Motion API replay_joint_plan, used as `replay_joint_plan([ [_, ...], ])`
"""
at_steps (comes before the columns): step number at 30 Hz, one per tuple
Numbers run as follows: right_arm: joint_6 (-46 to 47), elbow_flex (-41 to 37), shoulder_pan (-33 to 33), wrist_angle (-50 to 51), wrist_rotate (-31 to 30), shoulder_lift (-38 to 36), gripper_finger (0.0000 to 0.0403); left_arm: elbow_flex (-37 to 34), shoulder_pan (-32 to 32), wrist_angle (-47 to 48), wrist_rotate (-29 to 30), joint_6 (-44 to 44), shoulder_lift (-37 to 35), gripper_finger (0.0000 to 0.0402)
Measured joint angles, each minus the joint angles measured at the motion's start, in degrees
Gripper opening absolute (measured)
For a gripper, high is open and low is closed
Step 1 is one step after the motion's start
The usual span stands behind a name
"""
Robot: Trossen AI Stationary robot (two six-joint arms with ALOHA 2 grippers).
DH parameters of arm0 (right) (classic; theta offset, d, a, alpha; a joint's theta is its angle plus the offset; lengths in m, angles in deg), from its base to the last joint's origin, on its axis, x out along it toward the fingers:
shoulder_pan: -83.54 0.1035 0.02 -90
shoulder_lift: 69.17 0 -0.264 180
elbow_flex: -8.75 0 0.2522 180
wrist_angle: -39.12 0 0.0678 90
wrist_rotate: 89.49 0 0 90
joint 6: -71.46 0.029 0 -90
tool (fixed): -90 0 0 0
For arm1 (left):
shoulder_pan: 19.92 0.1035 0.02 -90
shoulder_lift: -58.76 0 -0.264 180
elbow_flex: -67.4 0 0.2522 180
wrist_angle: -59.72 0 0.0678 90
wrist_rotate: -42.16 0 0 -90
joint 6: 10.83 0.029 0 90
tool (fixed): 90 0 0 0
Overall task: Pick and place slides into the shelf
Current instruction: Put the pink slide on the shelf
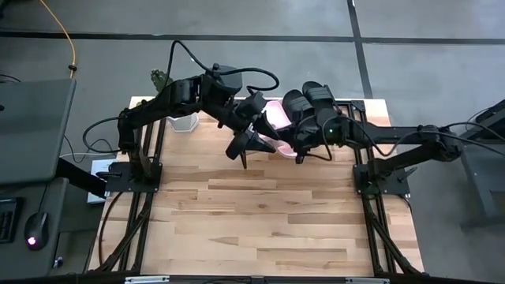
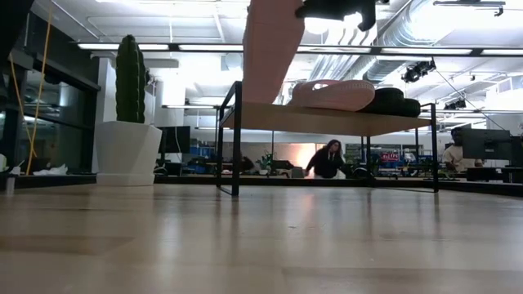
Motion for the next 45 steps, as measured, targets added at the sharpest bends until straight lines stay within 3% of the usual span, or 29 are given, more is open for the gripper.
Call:
replay_joint_plan([
  [10, 2.51, 0.0, -4.82, -2.19, 7.28, 2.09, 0.0003, 0.0, 0.0, 0.09, 0.0, 0.72, 0.0, 0.0209],
  [20, 2.72, 0.02, -4.92, -4.08, 7.46, 8.05, 0.0003, 0.0, -0.04, 0.59, -1.4, 0.73, 0.0, 0.0209],
  [31, 4.36, 0.02, -4.76, 2.28, 4.75, 6.14, 0.0003, 0.0, -0.02, 1.44, -1.4, 0.75, 0.0, 0.0209],
  [45, 7.01, 0.02, -4.81, 8.48, 5.49, 5.42, 0.0003, 0.0, 0.0, 1.5, -1.4, 0.75, 0.0, 0.0209],
])
